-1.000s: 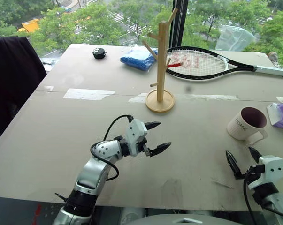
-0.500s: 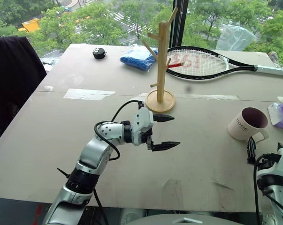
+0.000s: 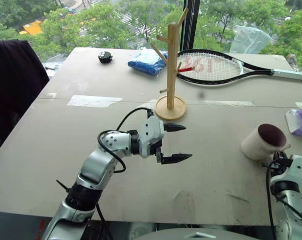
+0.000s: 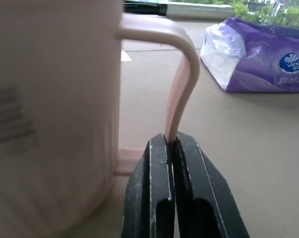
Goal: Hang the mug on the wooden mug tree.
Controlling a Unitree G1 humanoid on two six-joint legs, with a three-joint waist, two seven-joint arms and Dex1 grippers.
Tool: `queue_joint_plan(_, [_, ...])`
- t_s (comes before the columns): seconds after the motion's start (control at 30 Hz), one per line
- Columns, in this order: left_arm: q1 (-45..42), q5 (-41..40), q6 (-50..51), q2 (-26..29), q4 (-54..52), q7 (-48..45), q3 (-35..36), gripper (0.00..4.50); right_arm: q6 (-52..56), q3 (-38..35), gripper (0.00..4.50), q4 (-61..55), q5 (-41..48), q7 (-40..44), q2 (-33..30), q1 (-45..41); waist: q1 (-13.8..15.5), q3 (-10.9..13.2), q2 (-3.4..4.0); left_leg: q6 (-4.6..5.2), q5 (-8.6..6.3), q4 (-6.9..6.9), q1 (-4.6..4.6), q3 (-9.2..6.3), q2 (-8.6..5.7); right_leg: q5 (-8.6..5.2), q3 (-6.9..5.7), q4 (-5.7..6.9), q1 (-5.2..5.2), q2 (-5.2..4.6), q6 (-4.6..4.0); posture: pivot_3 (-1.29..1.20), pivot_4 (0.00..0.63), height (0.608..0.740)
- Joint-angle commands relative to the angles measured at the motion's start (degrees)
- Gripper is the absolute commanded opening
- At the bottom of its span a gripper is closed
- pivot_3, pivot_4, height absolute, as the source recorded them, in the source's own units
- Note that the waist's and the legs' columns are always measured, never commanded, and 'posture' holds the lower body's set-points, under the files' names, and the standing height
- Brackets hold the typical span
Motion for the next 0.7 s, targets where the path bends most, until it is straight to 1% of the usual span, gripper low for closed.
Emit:
queue_joint_plan(0.03, [0.51,-1.26,-0.25,-0.16,-2.29,1.35,1.51,4.50,0.62,-0.37,0.06,-1.18,1.68,1.79,-1.43,-0.53,-0.01,0.00,0.00,0.00,0.00,0.00,0.00,0.01,0.00,0.00,0.01,0.00,0.00,0.01,0.00,0.00,0.150,0.654])
queue_joint_plan(0.1, [1.53,-1.98,0.06,-1.17,-2.43,2.91,2.30,4.50,1.68,-0.32,0.06,-1.71,3.06,4.41,-3.55,-1.54,-0.04,0.01,0.02,0.01,-0.01,0.00,0.00,0.04,0.00,0.00,0.05,0.00,-0.02,0.01,0.00,0.00,0.150,0.654])
queue_joint_plan(0.2, [5.29,-2.44,-1.51,-3.89,-2.28,6.77,4.09,4.50,4.25,1.88,0.06,-3.40,4.16,13.32,-11.98,-4.09,-0.24,0.05,0.02,0.12,-0.07,0.00,0.05,0.19,0.00,0.01,0.24,-0.01,-0.04,0.01,0.01,0.00,0.150,0.654])
queue_joint_plan(0.23, [6.60,-2.67,-2.11,-5.23,-2.33,8.51,4.86,4.50,5.66,2.36,0.06,-4.00,5.14,16.20,-14.90,-5.60,-0.58,0.10,0.08,0.15,-0.09,0.00,0.05,0.17,0.00,0.01,0.25,-0.03,-0.04,0.06,0.00,0.00,0.150,0.654])
queue_joint_plan(0.3, [8.86,-2.70,-3.63,-8.13,-2.37,12.18,6.54,4.50,8.72,3.05,0.06,-4.19,7.81,21.22,-20.94,-10.29,-0.71,0.12,-0.03,0.28,-0.16,0.01,0.09,0.36,-0.01,0.07,0.41,-0.05,-0.12,0.07,0.09,0.00,0.150,0.654])
queue_joint_plan(0.4, [11.74,-2.21,-7.09,-12.76,-3.03,17.54,8.86,4.50,11.08,5.44,0.06,-1.63,9.39,30.15,-29.95,-19.70,-1.09,0.19,-0.10,0.33,-0.18,0.01,0.12,0.45,-0.01,0.13,0.42,-0.07,-0.15,0.08,0.14,0.00,0.150,0.654])
queue_joint_plan(0.47, [13.80,-1.30,-9.88,-14.41,-4.23,19.07,9.21,4.50,11.75,7.12,0.06,2.40,9.81,34.37,-33.72,-27.78,-1.05,0.22,-0.24,0.36,-0.21,0.00,0.09,0.32,0.00,0.14,0.38,-0.09,-0.11,0.09,0.14,0.00,0.150,0.654])
queue_joint_plan(0.53, [15.45,-0.01,-12.71,-15.47,-5.29,20.51,9.06,4.50,12.29,9.42,0.06,7.04,9.93,38.62,-36.20,-35.97,-0.96,0.28,-0.33,0.36,-0.21,-0.01,0.10,0.35,-0.01,0.14,0.34,-0.10,-0.12,0.11,0.13,0.00,0.150,0.654])
queue_joint_plan(0.6, [16.11,2.97,-16.39,-16.86,-5.80,23.71,9.33,4.50,10.99,13.58,0.06,13.04,8.01,44.43,-38.16,-45.07,-0.73,0.35,-0.38,0.37,-0.21,-0.02,0.06,0.38,-0.03,0.14,0.29,-0.14,-0.13,0.08,0.13,0.00,0.150,0.654])
queue_joint_plan(0.7, [16.11,6.58,-20.20,-18.86,-6.49,28.55,10.12,4.50,7.55,19.56,0.06,22.17,4.73,51.59,-37.77,-57.31,-0.98,0.40,-0.39,0.42,-0.24,-0.04,0.05,0.47,-0.10,0.15,0.35,-0.18,-0.16,0.00,0.14,0.00,0.150,0.654])
